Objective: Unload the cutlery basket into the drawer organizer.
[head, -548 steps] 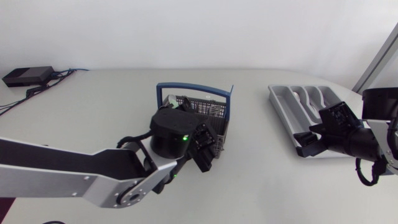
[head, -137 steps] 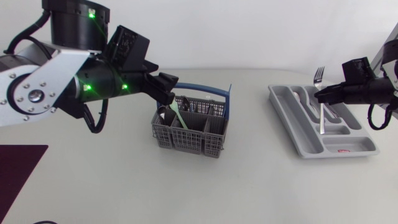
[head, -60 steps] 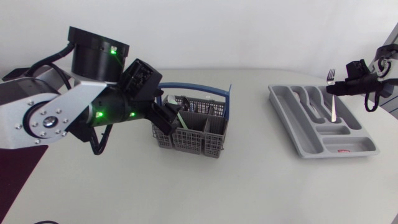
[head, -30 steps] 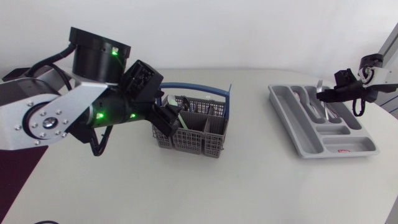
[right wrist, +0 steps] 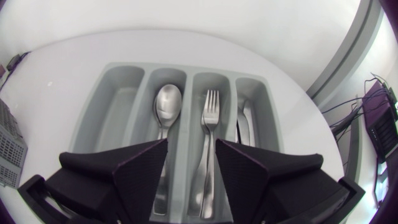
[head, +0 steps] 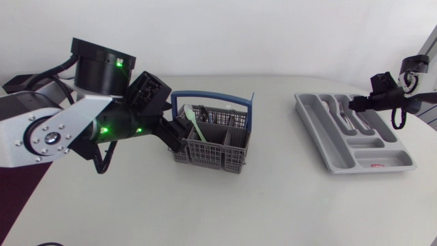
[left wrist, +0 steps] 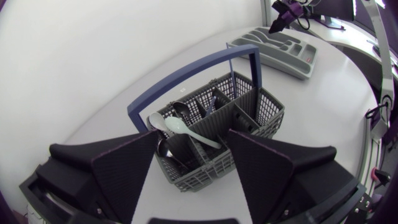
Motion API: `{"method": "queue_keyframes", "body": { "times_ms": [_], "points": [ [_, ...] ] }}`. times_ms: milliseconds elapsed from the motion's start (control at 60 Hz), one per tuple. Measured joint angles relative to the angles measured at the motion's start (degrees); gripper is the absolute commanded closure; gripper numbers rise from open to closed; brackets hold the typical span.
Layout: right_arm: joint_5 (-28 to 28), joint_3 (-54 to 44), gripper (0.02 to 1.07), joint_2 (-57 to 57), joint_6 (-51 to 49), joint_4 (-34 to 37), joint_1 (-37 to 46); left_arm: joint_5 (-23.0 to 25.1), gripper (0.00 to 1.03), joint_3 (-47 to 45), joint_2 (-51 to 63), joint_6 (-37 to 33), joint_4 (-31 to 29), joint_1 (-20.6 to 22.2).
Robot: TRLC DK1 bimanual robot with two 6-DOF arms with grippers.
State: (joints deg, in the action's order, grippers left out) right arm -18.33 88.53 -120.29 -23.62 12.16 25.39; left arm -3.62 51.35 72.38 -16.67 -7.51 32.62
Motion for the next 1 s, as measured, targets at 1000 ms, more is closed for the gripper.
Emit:
{"method": "queue_keyframes", "body": {
  "times_ms": [1000],
  "points": [
    [-2.45, -56.61, 0.40, 50.31, -3.43, -13.38, -19.41, -4.85, 0.43, -2.32, 18.88, -15.54, 28.33, 5.07]
  ]
}}
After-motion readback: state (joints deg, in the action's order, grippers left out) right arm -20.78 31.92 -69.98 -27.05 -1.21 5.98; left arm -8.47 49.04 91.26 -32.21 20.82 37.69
